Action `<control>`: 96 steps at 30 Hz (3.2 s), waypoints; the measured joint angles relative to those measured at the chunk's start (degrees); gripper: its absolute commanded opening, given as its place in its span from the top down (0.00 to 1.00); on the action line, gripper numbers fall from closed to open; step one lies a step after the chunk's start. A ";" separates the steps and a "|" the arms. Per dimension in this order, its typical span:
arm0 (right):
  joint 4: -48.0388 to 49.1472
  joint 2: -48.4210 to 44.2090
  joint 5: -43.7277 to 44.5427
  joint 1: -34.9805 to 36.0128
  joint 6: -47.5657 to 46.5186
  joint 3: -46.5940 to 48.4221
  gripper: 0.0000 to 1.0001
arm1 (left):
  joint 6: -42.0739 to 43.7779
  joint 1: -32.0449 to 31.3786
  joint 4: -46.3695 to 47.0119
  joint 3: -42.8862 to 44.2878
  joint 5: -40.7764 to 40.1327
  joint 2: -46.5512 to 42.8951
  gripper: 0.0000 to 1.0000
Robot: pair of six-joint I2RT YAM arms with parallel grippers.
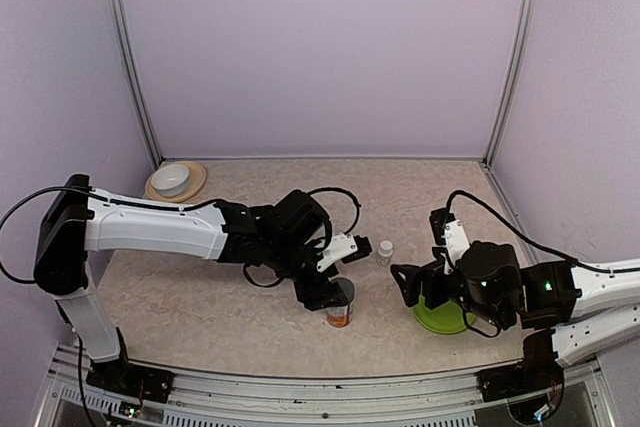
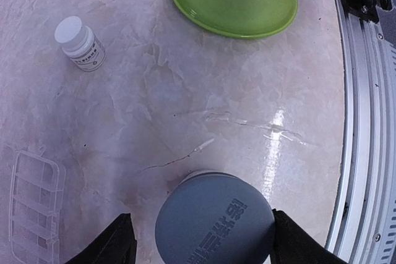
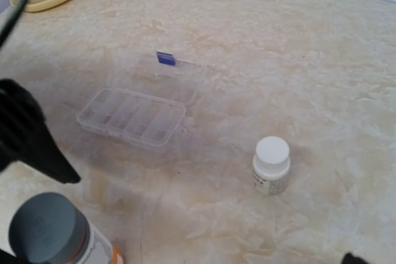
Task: Sort the pills into containers
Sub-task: Pick up the pill bottle from the center of the board, then hold the pill bottle, then unscrew the lid of the pill bottle from the pill bottle.
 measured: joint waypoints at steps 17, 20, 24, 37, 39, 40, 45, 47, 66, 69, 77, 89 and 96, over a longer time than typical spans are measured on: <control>6.43 0.20 -6.99 -2.03 -5.27 -4.09 0.00 | -0.31 0.04 1.20 -0.48 1.05 -0.55 0.71; 10.73 0.26 -11.85 -2.82 -9.07 -5.75 0.00 | -0.66 0.70 2.47 -2.21 1.77 -3.08 0.71; 17.31 0.79 -19.12 -4.33 -13.38 -7.58 0.00 | -1.14 2.14 4.00 -3.34 3.19 -7.74 0.71; 49.64 7.63 -47.74 -18.38 -18.14 -15.85 0.00 | -1.29 4.35 8.76 -3.34 11.28 -15.15 0.76; 53.90 10.19 -51.65 -20.06 -18.23 -16.52 0.00 | -1.29 4.57 9.44 -3.37 12.66 -16.26 0.76; 55.52 11.54 -53.44 -20.46 -18.40 -16.35 0.00 | -1.27 4.72 9.90 -3.39 13.44 -16.70 0.76; 60.00 18.49 -63.25 -20.85 -20.11 -12.57 0.00 | -1.29 4.81 11.80 -3.56 16.72 -17.88 0.76; 62.14 20.72 -66.58 -20.98 -20.61 -11.32 0.00 | -1.27 4.87 12.28 -3.69 17.84 -17.92 0.77; 76.91 34.84 -82.44 -21.99 -18.12 -3.93 0.30 | -1.31 6.69 14.38 -5.11 24.30 -20.00 0.79; 77.40 34.86 -82.82 -22.49 -17.88 -3.93 0.30 | -1.31 6.71 14.49 -5.27 24.48 -20.26 0.79; 78.16 34.93 -83.52 -23.26 -17.25 -3.93 0.50 | -1.57 6.78 14.73 -5.31 24.76 -20.37 0.79; 77.81 35.58 -83.58 -23.63 -16.46 -3.65 0.79 | -2.23 7.10 15.08 -5.68 24.24 -20.37 0.79; 73.94 34.69 -81.81 -23.63 -18.16 -2.93 0.92 | -4.96 7.67 15.41 -5.68 23.89 -20.06 0.79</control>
